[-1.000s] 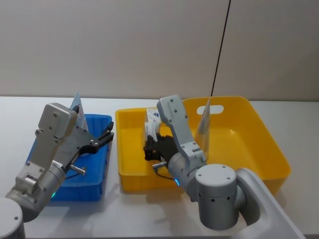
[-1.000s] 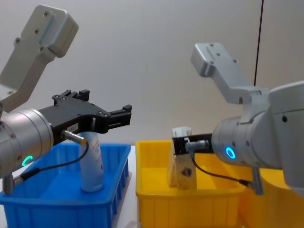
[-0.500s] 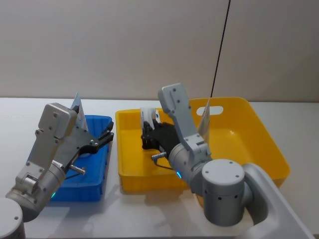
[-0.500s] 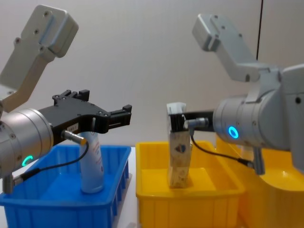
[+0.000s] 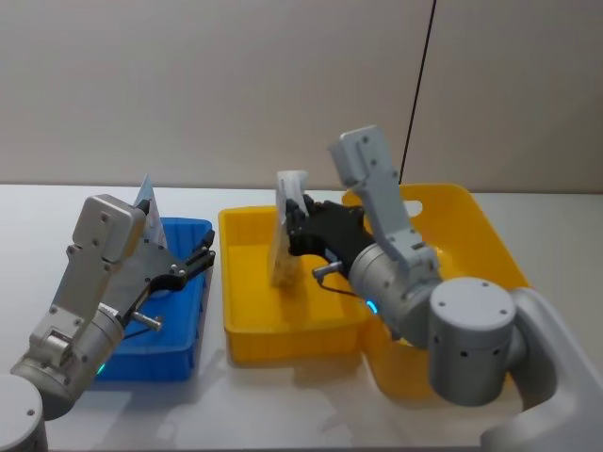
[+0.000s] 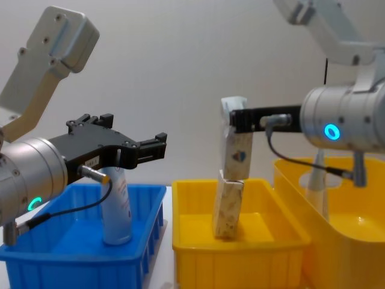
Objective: Bimanual collaborative sorting of washing and personal care products
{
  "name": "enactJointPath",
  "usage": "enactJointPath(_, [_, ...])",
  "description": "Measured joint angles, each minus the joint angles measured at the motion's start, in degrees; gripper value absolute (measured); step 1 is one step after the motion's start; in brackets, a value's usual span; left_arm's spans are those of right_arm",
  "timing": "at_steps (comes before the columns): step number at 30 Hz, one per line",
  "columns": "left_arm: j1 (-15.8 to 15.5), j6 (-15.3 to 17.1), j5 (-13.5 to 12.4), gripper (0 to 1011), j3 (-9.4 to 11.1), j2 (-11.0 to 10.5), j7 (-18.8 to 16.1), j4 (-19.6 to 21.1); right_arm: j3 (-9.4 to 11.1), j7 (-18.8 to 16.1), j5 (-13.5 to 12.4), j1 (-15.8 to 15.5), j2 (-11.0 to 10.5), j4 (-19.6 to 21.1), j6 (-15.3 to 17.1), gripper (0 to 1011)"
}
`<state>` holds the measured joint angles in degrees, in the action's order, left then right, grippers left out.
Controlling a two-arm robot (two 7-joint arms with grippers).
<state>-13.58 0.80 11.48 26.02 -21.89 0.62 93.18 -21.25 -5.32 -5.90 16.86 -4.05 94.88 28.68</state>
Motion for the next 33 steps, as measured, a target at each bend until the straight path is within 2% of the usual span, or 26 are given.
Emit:
enactJointPath(9, [0.00, 0.00, 0.00, 1001, 0.00, 0.00, 0.00, 0.00, 2.69, -3.62, -1.60, 0.69, -2.65, 2.63, 0.51, 139])
enactJointPath(19, [0.00, 0.00, 0.00, 1001, 0.00, 0.00, 0.00, 0.00, 6.15, -6.20, -3.94, 0.94, -5.05, 6.28, 3.25, 139])
enactJointPath(33, [0.00, 0.00, 0.00, 1001, 0.00, 0.00, 0.00, 0.00, 11.83, -7.78, -7.20, -1.43, -8.44, 12.92, 7.57, 139])
